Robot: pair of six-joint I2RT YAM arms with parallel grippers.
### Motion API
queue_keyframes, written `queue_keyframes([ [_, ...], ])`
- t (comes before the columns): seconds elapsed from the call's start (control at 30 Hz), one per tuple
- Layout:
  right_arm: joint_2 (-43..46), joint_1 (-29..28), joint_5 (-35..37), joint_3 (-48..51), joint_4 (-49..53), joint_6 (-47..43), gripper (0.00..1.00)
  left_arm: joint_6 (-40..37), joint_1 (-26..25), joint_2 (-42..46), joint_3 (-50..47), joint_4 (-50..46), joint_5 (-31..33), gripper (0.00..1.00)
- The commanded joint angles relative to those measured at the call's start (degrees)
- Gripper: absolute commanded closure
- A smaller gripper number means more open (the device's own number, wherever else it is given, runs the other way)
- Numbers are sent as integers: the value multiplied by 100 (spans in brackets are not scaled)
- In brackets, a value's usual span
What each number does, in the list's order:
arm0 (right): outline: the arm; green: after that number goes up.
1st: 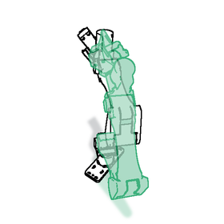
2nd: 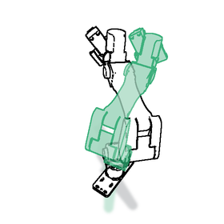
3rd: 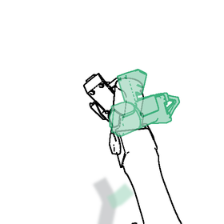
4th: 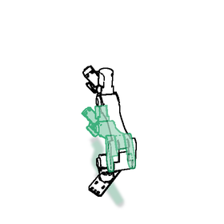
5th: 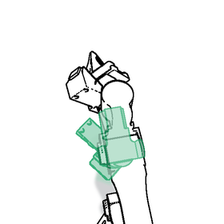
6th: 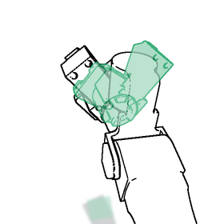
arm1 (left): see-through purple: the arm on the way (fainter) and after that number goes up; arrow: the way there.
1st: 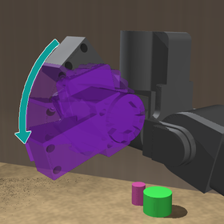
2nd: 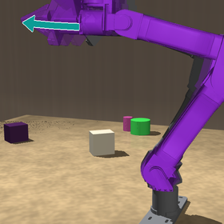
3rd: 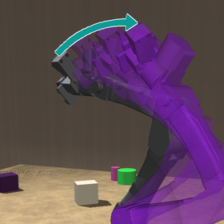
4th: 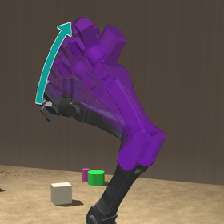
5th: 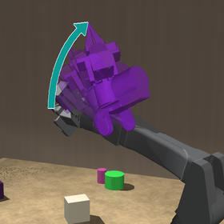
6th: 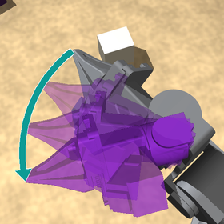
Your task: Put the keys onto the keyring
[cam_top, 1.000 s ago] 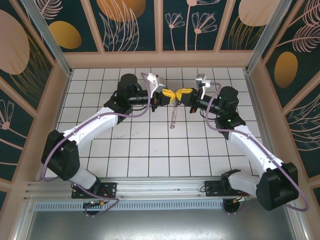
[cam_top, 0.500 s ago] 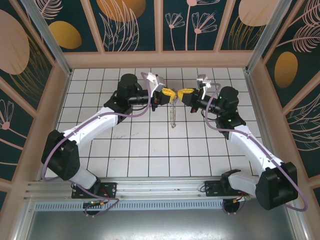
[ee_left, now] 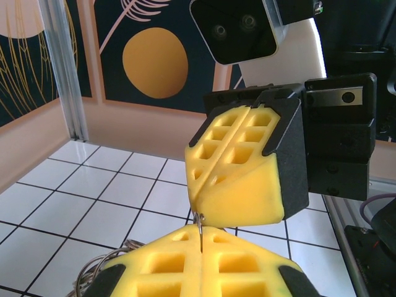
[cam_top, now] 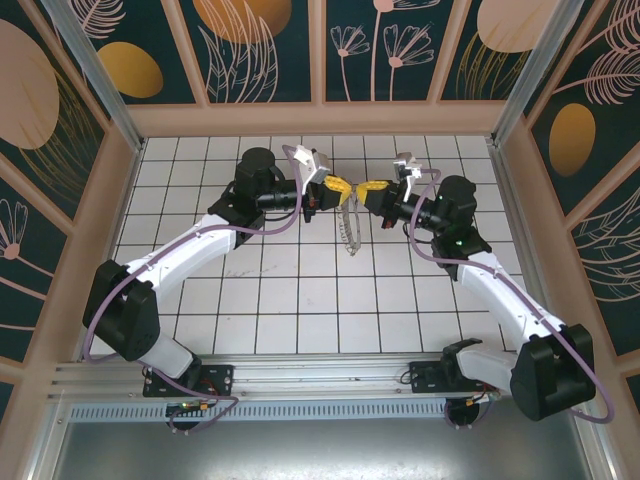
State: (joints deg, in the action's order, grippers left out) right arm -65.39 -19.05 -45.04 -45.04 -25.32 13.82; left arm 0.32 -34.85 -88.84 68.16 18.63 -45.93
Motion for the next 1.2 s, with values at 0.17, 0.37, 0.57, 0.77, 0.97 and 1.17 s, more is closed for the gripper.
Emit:
queue_keyframes([
  [0.17,105,153,-80,260,-227,259,100,121,-68,112,180,430,-328,100],
  [0.37,70,136,-338,467,-548,574,100,317,-74,111,83,795,-307,100],
  [0.57,67,161,-418,505,-548,720,85,383,-66,86,68,880,-293,100],
  [0.77,478,593,-427,654,-866,1141,61,418,-68,101,22,958,-268,100],
  [0.97,744,674,-231,628,-859,1244,58,425,-66,101,-12,999,-282,100],
  [1.17,672,672,-199,644,-1358,1579,52,483,-67,47,-13,1057,-410,100],
])
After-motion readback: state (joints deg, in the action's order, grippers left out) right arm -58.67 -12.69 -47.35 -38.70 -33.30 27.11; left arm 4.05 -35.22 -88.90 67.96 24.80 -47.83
